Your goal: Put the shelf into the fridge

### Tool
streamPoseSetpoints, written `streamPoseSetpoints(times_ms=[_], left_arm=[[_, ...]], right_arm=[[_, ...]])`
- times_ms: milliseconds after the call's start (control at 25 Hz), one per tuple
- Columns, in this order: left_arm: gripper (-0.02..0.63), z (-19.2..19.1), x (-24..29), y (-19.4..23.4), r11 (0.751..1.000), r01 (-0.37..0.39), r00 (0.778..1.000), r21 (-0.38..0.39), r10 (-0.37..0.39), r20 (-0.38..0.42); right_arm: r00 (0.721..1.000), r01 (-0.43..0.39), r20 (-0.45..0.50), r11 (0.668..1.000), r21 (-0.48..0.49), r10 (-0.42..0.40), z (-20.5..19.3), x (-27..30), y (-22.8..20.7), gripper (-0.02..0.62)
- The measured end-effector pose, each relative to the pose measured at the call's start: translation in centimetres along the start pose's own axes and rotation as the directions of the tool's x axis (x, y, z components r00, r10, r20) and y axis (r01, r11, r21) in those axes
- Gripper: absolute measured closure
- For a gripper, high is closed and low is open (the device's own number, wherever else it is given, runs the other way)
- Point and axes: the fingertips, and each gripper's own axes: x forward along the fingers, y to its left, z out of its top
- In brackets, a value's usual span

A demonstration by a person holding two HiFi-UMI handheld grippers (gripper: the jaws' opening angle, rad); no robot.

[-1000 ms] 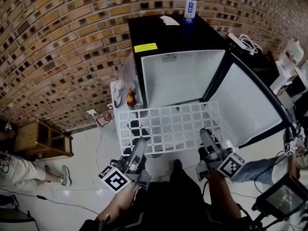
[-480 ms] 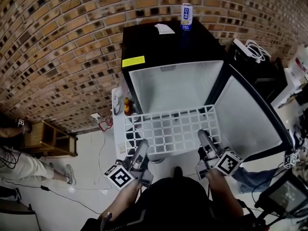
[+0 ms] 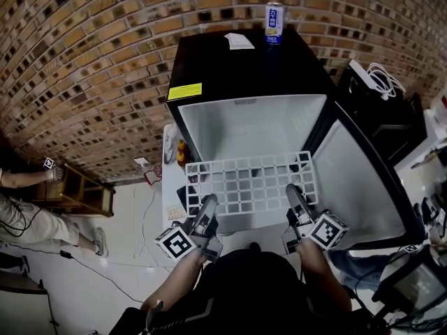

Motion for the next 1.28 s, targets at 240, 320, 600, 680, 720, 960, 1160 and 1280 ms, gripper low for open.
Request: streamPoseSetpoints(times_ms=[240,320,600,680,720,960,1160,1280], left_arm=[[0.522,-1.3,1.6,2.0,0.999,-0.034,0.999,-0.015,0.034,-0.011],[0.522,-1.8,2.4,2.6,0.997,-0.067,0.997,-0.039,0.066,-0.032],[0.523,-2.2,5.4,5.0,0.991,-0.037,0.996,-0.127,0.027,-0.081],[0.523,-2.2,5.5,5.9,0.989,-0.049,0.994,-0.138,0.035,-0.1],[0.523,-2.3,5.5,6.2,0.988,-0.052,0.994,-0.144,0.037,-0.107],[0.526,-2.4,5.7,7.7,0.982,-0.064,0.992,-0.178,0.043,-0.121],[0.526,-2.5,6.4,8.1,0.982,-0.057,0.992,-0.177,0.036,-0.122],[0.526,-2.3,7.0,8.1,0.982,-0.046,0.993,-0.183,0.025,-0.117]], right_arm=[[0.999,0.012,-0.032,0.999,0.032,-0.011,0.1,0.6,-2.6,0.489],[0.999,0.02,-0.037,0.999,0.051,-0.018,0.2,1.0,-3.6,0.489],[0.995,0.092,-0.033,0.993,0.07,-0.09,0.3,2.5,-6.1,0.489],[0.992,0.123,-0.037,0.989,0.082,-0.12,-0.2,2.7,-6.5,0.489],[0.991,0.129,-0.041,0.988,0.082,-0.126,-0.4,2.8,-6.7,0.491],[0.988,0.152,-0.051,0.985,0.085,-0.148,-0.9,3.6,-7.4,0.491],[0.988,0.153,-0.048,0.984,0.097,-0.149,-1.0,4.1,-8.3,0.491],[0.988,0.15,-0.053,0.985,0.083,-0.146,-0.4,4.5,-8.5,0.491]])
